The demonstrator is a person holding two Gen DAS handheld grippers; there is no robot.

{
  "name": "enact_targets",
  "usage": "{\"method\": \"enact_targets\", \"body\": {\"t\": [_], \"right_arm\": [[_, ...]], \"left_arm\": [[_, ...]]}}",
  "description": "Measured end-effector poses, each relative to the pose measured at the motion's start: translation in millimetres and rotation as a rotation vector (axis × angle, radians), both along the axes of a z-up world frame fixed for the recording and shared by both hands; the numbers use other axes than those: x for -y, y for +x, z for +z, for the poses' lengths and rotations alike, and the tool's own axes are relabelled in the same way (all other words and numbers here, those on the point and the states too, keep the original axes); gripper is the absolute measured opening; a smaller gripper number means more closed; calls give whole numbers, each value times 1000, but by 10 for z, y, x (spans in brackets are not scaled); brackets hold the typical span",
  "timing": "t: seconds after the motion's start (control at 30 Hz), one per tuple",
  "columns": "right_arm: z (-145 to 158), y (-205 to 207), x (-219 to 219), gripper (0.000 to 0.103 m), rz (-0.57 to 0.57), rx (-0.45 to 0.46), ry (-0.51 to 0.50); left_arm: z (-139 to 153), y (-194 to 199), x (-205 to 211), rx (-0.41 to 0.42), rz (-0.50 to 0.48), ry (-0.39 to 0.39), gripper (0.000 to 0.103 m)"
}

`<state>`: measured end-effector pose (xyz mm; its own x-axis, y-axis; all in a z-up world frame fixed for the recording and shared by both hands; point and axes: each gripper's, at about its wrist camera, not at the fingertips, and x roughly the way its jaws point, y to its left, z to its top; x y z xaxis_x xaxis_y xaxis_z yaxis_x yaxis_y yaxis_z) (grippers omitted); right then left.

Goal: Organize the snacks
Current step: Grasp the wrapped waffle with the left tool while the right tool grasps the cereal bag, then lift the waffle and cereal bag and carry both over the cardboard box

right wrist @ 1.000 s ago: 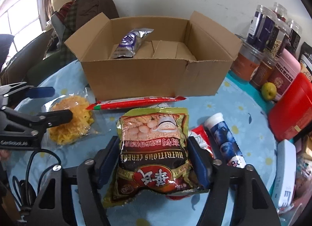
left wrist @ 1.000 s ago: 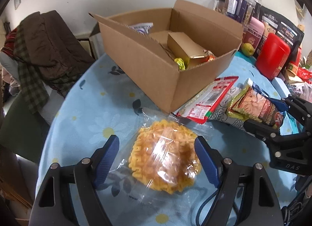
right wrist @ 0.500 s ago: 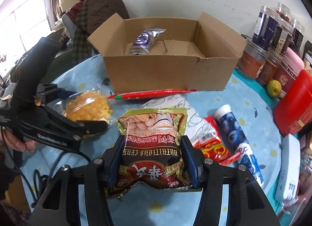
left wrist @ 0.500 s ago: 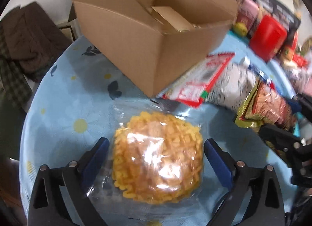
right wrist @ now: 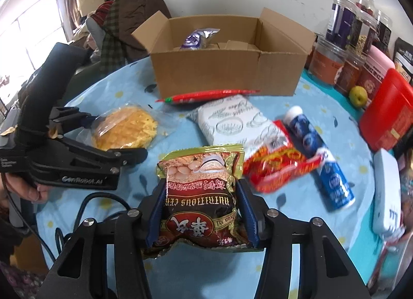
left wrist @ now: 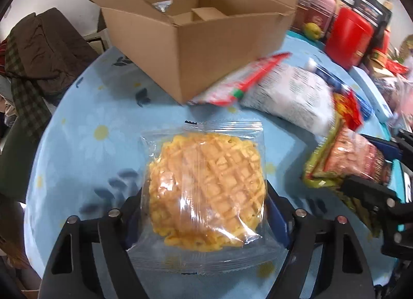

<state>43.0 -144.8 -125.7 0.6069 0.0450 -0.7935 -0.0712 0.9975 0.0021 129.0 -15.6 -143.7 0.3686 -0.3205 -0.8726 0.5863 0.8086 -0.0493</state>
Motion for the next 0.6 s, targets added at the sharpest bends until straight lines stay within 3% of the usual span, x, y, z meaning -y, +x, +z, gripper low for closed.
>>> {"method": "enact_targets", "body": {"t": [0.6], "right_arm": [[-199,-699,163,51,-66,-44,53]], "left_arm": [[-20,-845,79,-32,-59,-7,79]]}}
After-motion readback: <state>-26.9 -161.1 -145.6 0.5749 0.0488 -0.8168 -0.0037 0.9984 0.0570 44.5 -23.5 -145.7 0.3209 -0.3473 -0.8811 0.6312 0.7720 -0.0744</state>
